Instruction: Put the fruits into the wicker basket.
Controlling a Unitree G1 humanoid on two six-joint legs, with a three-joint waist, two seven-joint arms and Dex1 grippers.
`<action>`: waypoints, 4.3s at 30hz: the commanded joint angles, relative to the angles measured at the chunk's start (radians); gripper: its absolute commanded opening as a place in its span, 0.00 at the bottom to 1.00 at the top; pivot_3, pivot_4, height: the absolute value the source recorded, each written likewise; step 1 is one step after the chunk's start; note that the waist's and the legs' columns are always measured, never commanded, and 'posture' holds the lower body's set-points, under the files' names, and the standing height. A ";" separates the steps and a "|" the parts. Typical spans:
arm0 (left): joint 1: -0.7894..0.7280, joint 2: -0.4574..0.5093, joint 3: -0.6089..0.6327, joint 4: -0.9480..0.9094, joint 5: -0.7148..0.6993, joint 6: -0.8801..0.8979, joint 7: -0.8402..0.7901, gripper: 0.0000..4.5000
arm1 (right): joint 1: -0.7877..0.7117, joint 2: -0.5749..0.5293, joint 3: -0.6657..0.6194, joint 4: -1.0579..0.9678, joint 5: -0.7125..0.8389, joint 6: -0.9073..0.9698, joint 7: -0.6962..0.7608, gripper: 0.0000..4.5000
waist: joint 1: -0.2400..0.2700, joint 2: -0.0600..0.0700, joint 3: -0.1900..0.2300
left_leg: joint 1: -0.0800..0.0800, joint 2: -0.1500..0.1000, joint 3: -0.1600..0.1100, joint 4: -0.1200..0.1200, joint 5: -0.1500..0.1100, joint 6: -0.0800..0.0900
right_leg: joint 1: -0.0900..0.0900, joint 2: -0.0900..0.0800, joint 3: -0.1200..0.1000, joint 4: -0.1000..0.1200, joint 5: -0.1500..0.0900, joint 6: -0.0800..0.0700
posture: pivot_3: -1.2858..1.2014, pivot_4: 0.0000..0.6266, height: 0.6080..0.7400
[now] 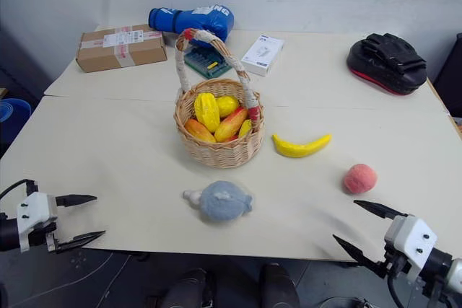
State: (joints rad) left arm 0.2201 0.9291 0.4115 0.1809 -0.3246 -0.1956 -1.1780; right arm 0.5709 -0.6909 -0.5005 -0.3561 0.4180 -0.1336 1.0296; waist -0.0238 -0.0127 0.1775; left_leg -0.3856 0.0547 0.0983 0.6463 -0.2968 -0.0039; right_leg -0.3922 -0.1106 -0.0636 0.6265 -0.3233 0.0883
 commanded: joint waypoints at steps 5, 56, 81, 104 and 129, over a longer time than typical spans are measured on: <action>-0.061 -0.016 -0.011 0.054 0.005 -0.024 0.013 1.00 | 0.002 0.036 0.012 0.052 -0.040 -0.094 -0.002 0.99 | -0.001 -0.001 0.000 | 0.000 0.000 0.001 0.001 0.000 0.000 | 0.000 0.001 -0.004 0.001 0.000 0.001 | 0.52 0.24 1.00; -0.443 -0.199 -0.406 -0.329 -0.259 0.515 -0.137 1.00 | -0.463 0.033 -0.009 -0.350 0.843 1.049 -0.370 0.18 | 0.029 -0.002 -0.001 | -0.002 0.008 0.005 0.011 -0.002 -0.003 | -0.005 0.014 0.002 0.011 -0.002 -0.003 | 0.52 0.24 1.00; -0.542 -0.278 -0.392 -0.394 -0.287 0.594 -0.070 1.00 | -0.429 -0.153 -0.296 0.641 0.201 0.486 -0.386 0.49 | 0.020 0.009 -0.002 | 0.002 0.010 0.019 0.009 0.002 -0.010 | -0.004 0.031 0.017 0.003 0.002 0.002 | 0.52 0.24 1.00; -0.457 -0.231 -0.249 -0.329 -0.267 0.490 0.017 1.00 | -0.745 -0.571 0.237 0.216 0.093 0.477 0.167 0.99 | -0.010 0.002 0.002 | 0.014 0.012 0.025 0.003 0.000 -0.013 | -0.002 0.033 0.029 0.002 0.004 0.003 | 0.52 0.24 1.00; -0.385 -0.279 -0.225 -0.468 -0.321 0.566 0.127 1.00 | -1.509 -0.096 0.830 0.725 -0.415 0.133 0.329 0.14 | -0.007 0.003 0.002 | -0.005 0.012 0.029 0.019 -0.002 -0.009 | -0.022 0.029 0.028 0.016 0.004 0.003 | 0.52 0.24 1.00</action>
State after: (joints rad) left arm -0.1795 0.6406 0.1562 -0.2369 -0.6122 0.3624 -1.0578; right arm -0.9238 -0.7509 0.4011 0.4530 -0.0393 0.0298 1.3296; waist -0.0304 -0.0100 0.1796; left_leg -0.3901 0.0672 0.1273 0.6649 -0.2993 -0.0125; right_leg -0.4138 -0.0820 -0.0357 0.6427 -0.3196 0.0911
